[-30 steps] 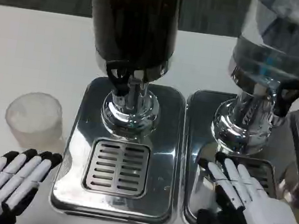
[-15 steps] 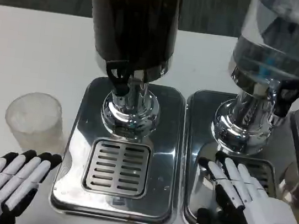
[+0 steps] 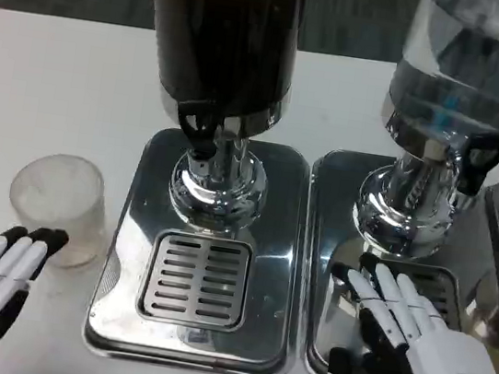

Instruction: Grasp the cup under the faucet to collect the drink, then remove the cup.

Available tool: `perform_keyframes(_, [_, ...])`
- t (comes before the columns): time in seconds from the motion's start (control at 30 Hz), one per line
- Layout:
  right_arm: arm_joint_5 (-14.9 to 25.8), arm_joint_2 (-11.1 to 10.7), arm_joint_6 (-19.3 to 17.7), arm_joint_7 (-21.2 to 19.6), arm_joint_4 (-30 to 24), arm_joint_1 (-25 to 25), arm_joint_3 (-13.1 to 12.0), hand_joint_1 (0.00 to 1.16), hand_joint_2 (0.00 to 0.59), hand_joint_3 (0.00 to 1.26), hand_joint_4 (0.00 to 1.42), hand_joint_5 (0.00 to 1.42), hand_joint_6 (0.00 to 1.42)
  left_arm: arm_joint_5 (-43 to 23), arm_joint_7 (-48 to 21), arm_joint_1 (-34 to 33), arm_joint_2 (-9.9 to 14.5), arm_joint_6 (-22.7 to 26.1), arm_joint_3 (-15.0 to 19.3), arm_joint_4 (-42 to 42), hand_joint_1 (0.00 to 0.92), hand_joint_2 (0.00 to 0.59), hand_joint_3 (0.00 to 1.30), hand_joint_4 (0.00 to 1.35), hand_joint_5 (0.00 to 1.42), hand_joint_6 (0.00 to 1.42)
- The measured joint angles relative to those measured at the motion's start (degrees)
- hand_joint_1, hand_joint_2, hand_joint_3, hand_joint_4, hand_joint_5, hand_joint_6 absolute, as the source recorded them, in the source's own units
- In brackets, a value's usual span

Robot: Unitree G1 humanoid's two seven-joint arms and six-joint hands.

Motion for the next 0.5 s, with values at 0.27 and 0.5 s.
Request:
perform_keyframes(0.27, [-0.58, 0.88, 0.20, 0.00, -0.34, 0.84, 0.01, 0.51, 0.583, 0.11, 0.00, 0.00, 0.06, -2.53, -0.13, -2.59, -0.02, -0.69, 0.59, 2.35, 0.000, 0.082, 0.00, 0.00, 0.00, 0.00])
perform_keyframes(0.5, [-0.57, 1.15, 0.31, 0.00, -0.32, 1.08, 0.03, 0.51, 0.583, 0.11, 0.00, 0.00, 0.06, -5.55, -0.69, -5.00, -0.15, -0.27, 3.06, 3.84, 0.000, 0.072, 0.00, 0.00, 0.00, 0.00])
